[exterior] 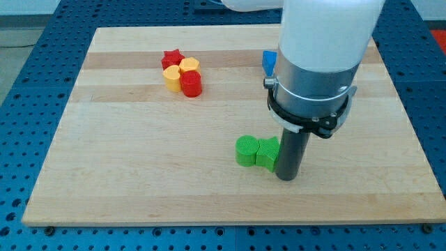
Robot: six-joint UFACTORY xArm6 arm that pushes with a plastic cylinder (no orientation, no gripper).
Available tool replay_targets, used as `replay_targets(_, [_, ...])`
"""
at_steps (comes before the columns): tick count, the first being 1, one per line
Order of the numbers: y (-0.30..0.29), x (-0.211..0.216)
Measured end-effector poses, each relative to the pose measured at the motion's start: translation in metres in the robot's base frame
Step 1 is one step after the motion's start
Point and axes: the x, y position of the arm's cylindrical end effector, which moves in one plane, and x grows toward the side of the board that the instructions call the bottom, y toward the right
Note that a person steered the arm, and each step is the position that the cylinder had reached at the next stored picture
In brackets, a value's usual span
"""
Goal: Adjust the green star at the right side of the green circle
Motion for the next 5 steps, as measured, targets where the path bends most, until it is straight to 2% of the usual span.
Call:
replay_targets(4, [-0.001,-0.018])
replay_targets(5, [0.002,-0.011])
